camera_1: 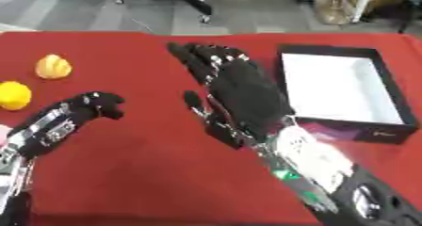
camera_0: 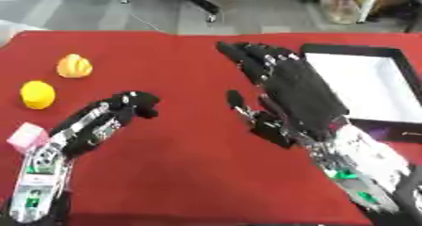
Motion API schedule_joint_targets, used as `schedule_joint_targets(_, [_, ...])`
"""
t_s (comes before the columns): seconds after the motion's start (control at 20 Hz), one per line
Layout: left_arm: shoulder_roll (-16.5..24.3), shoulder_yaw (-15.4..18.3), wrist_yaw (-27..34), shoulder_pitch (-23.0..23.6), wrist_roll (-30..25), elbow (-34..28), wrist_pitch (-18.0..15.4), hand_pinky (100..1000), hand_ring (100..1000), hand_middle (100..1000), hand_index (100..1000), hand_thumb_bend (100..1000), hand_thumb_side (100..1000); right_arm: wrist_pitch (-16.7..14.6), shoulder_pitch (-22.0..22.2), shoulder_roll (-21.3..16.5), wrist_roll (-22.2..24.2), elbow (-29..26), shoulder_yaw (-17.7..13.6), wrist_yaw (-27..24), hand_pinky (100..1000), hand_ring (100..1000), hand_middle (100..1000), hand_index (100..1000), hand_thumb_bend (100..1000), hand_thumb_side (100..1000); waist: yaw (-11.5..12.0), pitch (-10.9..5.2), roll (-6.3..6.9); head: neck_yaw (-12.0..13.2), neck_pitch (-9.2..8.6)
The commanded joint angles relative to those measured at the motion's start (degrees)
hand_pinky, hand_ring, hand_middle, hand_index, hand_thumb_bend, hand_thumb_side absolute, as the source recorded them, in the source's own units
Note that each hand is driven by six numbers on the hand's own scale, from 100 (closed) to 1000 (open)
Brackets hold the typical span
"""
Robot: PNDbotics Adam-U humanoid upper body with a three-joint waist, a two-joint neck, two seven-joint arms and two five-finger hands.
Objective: Pick up the objects with one hand, pass them to the other hand, and then place them into the box on the other side of the table.
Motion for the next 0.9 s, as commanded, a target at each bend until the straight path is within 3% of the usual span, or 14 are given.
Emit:
schedule_joint_targets(0.05, [4.31, 1.29, 0.15, -3.21, -1.47, 0.38, -3.59, 813, 767, 816, 823, 100, 685, 0.16, -0.54, -1.17, 0.18, -0.53, -0.61, -0.34, 630, 743, 791, 976, 160, 100, 0.12, -1.27, 0.23, -0.45, -0.16])
schedule_joint_targets(0.2, [11.21, 1.54, 0.13, -8.68, -1.47, 5.84, -8.86, 821, 770, 811, 827, 100, 574, 0.14, -0.44, -1.48, 0.32, -0.53, -0.73, -0.54, 626, 743, 791, 976, 153, 100, 0.04, -1.56, 0.81, -0.89, -0.16])
schedule_joint_targets(0.4, [22.87, -0.55, -1.62, -17.5, -1.47, 17.73, -20.65, 836, 778, 805, 838, 100, 411, -0.03, -0.3, -2.07, 0.67, -0.53, -0.76, -0.75, 627, 742, 791, 976, 150, 100, 0.06, -2.04, 1.82, -1.43, -0.16])
schedule_joint_targets(0.5, [28.18, -2.25, -3.87, -21.4, -1.47, 24.0, -27.16, 857, 795, 803, 853, 100, 284, -0.17, -0.12, -2.47, 0.94, -0.53, -0.75, -0.85, 628, 741, 791, 976, 149, 100, 0.23, -2.41, 2.35, -1.64, -0.16])
schedule_joint_targets(0.65, [34.09, -5.17, -11.22, -26.63, -0.85, 32.58, -35.95, 881, 815, 805, 872, 100, 331, -0.38, 0.2, -3.03, 1.35, -0.53, -0.72, -1.04, 630, 741, 791, 976, 151, 100, 0.48, -2.94, 2.95, -1.95, -0.16])
schedule_joint_targets(0.7, [35.25, -6.81, -14.77, -28.32, -0.18, 34.97, -37.29, 891, 826, 810, 883, 100, 347, -0.48, 0.28, -3.21, 1.53, -0.53, -0.72, -1.1, 631, 740, 791, 976, 151, 100, 0.51, -3.12, 3.1, -2.04, -0.16])
schedule_joint_targets(0.75, [35.99, -8.85, -18.52, -29.84, 0.56, 37.01, -37.94, 898, 837, 818, 898, 206, 405, -0.59, 0.35, -3.38, 1.71, -0.53, -0.73, -1.17, 633, 739, 791, 976, 155, 100, 0.52, -3.29, 3.24, -2.17, -0.16])
schedule_joint_targets(0.9, [36.4, -14.38, -27.77, -33.07, 2.87, 41.84, -38.5, 906, 847, 828, 912, 363, 538, -0.86, 0.53, -3.77, 2.17, -0.53, -0.85, -1.31, 634, 739, 791, 976, 149, 100, 0.64, -3.68, 3.55, -2.64, -0.16])
